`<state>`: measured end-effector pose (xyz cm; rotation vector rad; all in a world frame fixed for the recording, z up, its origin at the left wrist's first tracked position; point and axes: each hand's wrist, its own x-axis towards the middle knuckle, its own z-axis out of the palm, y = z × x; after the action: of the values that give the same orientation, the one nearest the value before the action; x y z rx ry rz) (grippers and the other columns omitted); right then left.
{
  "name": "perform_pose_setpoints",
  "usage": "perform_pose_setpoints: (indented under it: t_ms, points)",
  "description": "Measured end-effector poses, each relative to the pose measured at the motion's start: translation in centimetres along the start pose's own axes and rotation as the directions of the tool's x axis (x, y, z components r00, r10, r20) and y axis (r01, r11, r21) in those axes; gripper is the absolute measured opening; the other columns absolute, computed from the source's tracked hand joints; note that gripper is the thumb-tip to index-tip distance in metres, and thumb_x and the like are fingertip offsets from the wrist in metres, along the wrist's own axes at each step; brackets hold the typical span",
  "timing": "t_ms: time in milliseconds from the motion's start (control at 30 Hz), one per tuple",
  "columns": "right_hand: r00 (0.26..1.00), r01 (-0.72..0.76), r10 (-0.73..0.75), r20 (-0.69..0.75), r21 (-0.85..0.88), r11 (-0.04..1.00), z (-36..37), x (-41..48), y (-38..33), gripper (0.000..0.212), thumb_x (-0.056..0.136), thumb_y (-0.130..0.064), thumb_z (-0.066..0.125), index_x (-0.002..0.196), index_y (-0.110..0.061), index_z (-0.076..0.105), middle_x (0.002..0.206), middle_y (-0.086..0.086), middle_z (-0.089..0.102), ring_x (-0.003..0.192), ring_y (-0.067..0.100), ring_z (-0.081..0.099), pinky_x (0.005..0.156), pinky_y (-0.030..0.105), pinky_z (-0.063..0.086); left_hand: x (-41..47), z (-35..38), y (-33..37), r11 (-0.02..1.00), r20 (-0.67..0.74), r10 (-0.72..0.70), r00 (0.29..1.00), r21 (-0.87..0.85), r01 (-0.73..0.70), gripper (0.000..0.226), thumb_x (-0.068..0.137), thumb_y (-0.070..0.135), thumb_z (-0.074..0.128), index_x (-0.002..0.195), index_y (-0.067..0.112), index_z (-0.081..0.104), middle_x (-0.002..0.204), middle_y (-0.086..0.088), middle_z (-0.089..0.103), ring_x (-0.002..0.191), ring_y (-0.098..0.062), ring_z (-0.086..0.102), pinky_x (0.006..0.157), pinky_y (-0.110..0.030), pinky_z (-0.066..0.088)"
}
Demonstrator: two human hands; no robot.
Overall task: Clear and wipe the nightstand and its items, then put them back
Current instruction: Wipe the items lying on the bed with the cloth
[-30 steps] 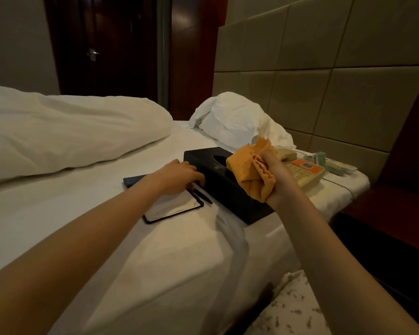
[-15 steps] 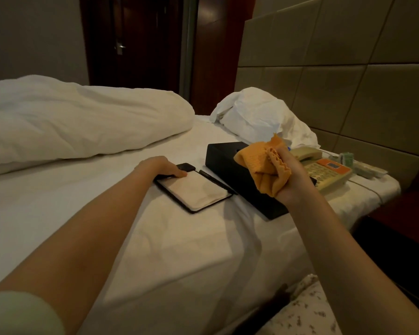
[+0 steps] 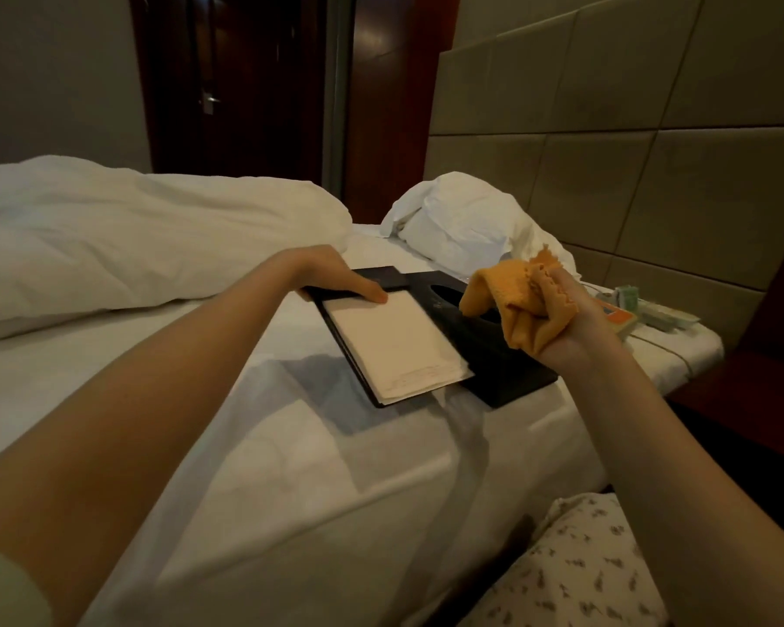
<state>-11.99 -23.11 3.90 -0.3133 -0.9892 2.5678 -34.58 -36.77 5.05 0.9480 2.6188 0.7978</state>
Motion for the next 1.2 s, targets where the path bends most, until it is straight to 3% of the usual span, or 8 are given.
perform_pose_setpoints:
  t_ms: [167, 333, 667, 800, 967, 1100, 1133, 1200]
  points:
    - [0.963, 0.209, -0.224, -0.153, -0.109, 0.972, -0.9, -1.9, -1.4, 0.043, 0.05, -0.03, 0.091, 0.085, -0.012, 0.073, 0.082, 0.002, 0.073, 0.077, 0.005, 0.065, 0.095, 0.012, 0.039, -1.2, 2.5, 5.9, 0.973, 0.074, 0.23, 0.97, -0.053, -0.227, 0.059, 0.072, 0.056, 0.068, 0.112, 0.016, 0.053, 0.1, 0.0, 0.057, 0.082, -0.013, 0.056, 0.073, -0.028, 0.044]
    - [0.827, 0.342, -0.448, -0.34, -0.33, 0.88, -3.2, -4.8, -3.1, 0.034, 0.1, -0.035, 0.036, 0.078, -0.018, 0.055, 0.056, -0.001, 0.063, 0.047, 0.006, 0.061, 0.047, 0.018, 0.05, -2.8, 5.8, 12.3, 0.902, 0.128, 0.418, 0.899, 0.057, -0.428, 0.067, 0.071, 0.06, 0.067, 0.12, 0.015, 0.057, 0.103, -0.001, 0.057, 0.092, -0.015, 0.055, 0.077, -0.026, 0.048]
    - [0.611, 0.431, -0.58, -0.539, -0.388, 0.815, -10.7, -13.0, -6.7, 0.027, 0.095, -0.031, 0.048, 0.076, -0.015, 0.058, 0.066, 0.0, 0.06, 0.058, 0.009, 0.059, 0.048, 0.016, 0.048, -6.8, 15.2, 22.4, 0.743, 0.267, 0.616, 0.741, 0.115, -0.66, 0.064, 0.068, 0.064, 0.068, 0.11, 0.016, 0.06, 0.099, -0.001, 0.062, 0.084, -0.016, 0.056, 0.072, -0.026, 0.047]
    - [0.566, 0.254, -0.562, -0.603, -0.521, 0.815, -13.4, -14.7, -7.9, 0.029, 0.097, -0.032, 0.044, 0.112, -0.011, 0.059, 0.102, 0.01, 0.061, 0.091, 0.021, 0.06, 0.081, 0.03, 0.053, -7.7, 19.4, 24.9, 0.707, 0.352, 0.632, 0.69, 0.102, -0.7, 0.067, 0.065, 0.066, 0.069, 0.105, 0.014, 0.063, 0.088, 0.0, 0.06, 0.081, -0.016, 0.054, 0.068, -0.027, 0.046]
    - [0.536, 0.156, -0.527, -0.659, -0.536, 0.83, -18.2, -17.3, -6.5, 0.007, 0.091, -0.022, 0.057, 0.09, -0.015, 0.058, 0.076, 0.003, 0.06, 0.053, 0.009, 0.064, 0.051, 0.02, 0.054, -8.2, 24.3, 26.5, 0.666, 0.466, 0.634, 0.617, 0.077, -0.742, 0.068, 0.065, 0.066, 0.07, 0.108, 0.013, 0.063, 0.098, -0.003, 0.062, 0.092, -0.021, 0.058, 0.07, -0.031, 0.044]
    - [0.447, 0.086, -0.602, -0.662, -0.638, 0.765, -21.5, -18.3, -5.3, 0.024, 0.09, -0.016, 0.06, 0.113, -0.016, 0.054, 0.092, -0.002, 0.062, 0.081, 0.014, 0.062, 0.069, 0.027, 0.052, -8.2, 28.2, 26.7, 0.721, 0.587, 0.575, 0.57, -0.034, -0.692, 0.075, 0.068, 0.062, 0.07, 0.117, 0.007, 0.059, 0.082, 0.009, 0.035, 0.088, -0.018, 0.058, 0.061, -0.031, 0.047]
    - [0.422, 0.081, -0.6, -0.68, -0.631, 0.772, -22.5, -18.6, -5.1, 0.025, 0.09, -0.016, 0.06, 0.114, -0.016, 0.054, 0.092, -0.002, 0.062, 0.081, 0.014, 0.062, 0.069, 0.027, 0.051, -8.1, 29.2, 26.5, 0.755, 0.616, 0.555, 0.559, -0.09, -0.65, 0.078, 0.071, 0.06, 0.068, 0.127, 0.007, 0.053, 0.125, 0.011, 0.025, 0.099, -0.018, 0.057, 0.063, -0.032, 0.049]
    - [0.388, 0.093, -0.566, -0.727, -0.58, 0.809, -24.5, -19.2, -4.6, 0.026, 0.089, -0.017, 0.061, 0.115, -0.013, 0.055, 0.094, 0.002, 0.064, 0.08, 0.014, 0.062, 0.068, 0.027, 0.051, -8.0, 31.3, 26.0, 0.855, 0.666, 0.499, 0.555, -0.273, -0.442, 0.065, 0.077, 0.056, 0.065, 0.127, 0.015, 0.054, 0.124, 0.0, 0.054, 0.104, -0.014, 0.053, 0.063, -0.026, 0.048]
